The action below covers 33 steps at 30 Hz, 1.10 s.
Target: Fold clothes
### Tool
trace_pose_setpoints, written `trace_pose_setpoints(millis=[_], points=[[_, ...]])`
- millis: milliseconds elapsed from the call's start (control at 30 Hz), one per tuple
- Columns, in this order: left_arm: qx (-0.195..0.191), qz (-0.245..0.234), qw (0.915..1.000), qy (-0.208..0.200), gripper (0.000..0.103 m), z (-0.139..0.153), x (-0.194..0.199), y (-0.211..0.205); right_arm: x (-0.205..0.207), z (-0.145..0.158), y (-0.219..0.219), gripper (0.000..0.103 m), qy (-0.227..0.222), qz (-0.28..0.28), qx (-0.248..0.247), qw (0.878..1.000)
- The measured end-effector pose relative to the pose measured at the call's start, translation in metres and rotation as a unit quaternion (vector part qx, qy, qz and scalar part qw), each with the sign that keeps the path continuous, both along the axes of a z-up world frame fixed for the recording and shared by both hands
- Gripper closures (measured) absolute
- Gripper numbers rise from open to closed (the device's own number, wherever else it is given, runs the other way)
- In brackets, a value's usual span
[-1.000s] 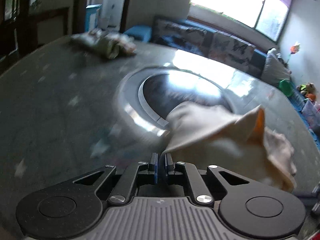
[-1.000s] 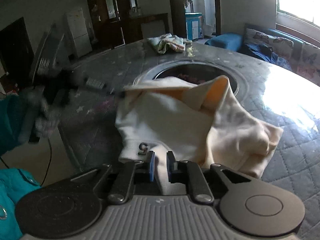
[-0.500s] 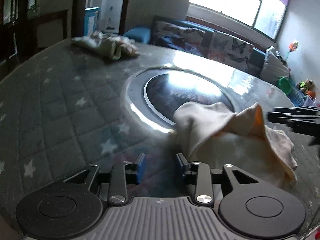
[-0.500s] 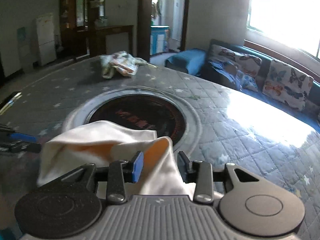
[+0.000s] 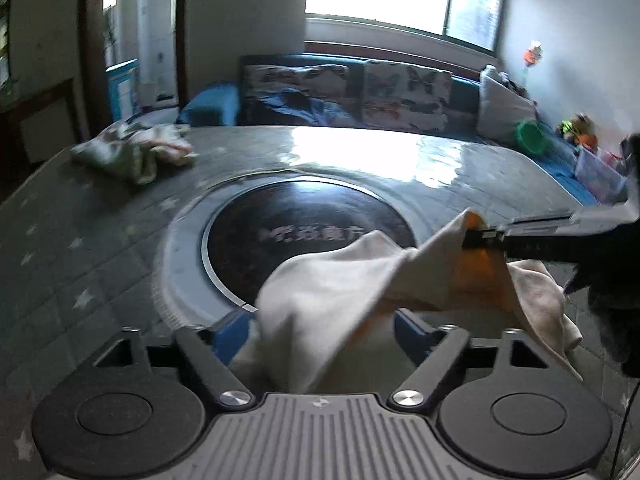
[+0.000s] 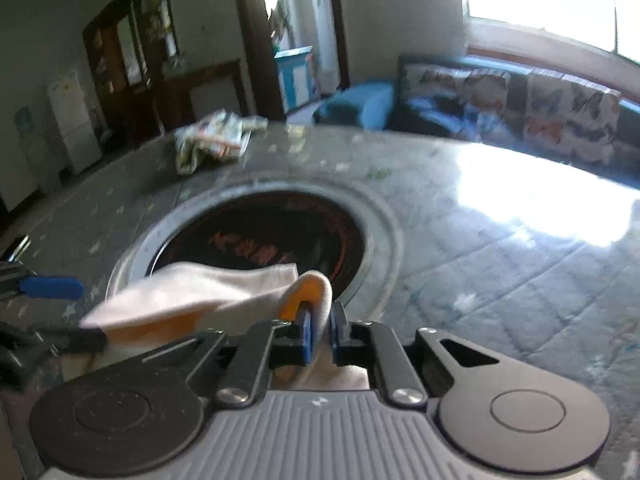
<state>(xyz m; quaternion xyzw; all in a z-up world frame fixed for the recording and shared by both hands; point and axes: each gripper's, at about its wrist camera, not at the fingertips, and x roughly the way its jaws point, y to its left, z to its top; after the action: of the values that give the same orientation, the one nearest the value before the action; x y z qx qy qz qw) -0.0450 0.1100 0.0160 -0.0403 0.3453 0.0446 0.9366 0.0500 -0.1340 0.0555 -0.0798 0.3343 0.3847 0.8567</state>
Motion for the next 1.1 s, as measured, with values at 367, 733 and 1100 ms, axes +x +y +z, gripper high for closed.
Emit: trace_pose_setpoints(millis=[367,733,1100], points=[[0.042,-0.039,0.9983,0.001,0.018,-0.012,0.038,-0.025,-0.029,0.048,-0.073,0.096,-0.118,-0.13,0.008,0.984],[0.058,-0.053,0.9969,0.012,0.006,-0.024,0.054,-0.033,-0.062,0.027,-0.19,0.091,-0.066,-0.298,-0.022,0.952],[0.086,-0.042,0.995,0.03,0.008,-0.036,0.075,-0.031,-0.04,-0.001,-0.155,0.063,-0.031,-0.232,0.003,0.972]])
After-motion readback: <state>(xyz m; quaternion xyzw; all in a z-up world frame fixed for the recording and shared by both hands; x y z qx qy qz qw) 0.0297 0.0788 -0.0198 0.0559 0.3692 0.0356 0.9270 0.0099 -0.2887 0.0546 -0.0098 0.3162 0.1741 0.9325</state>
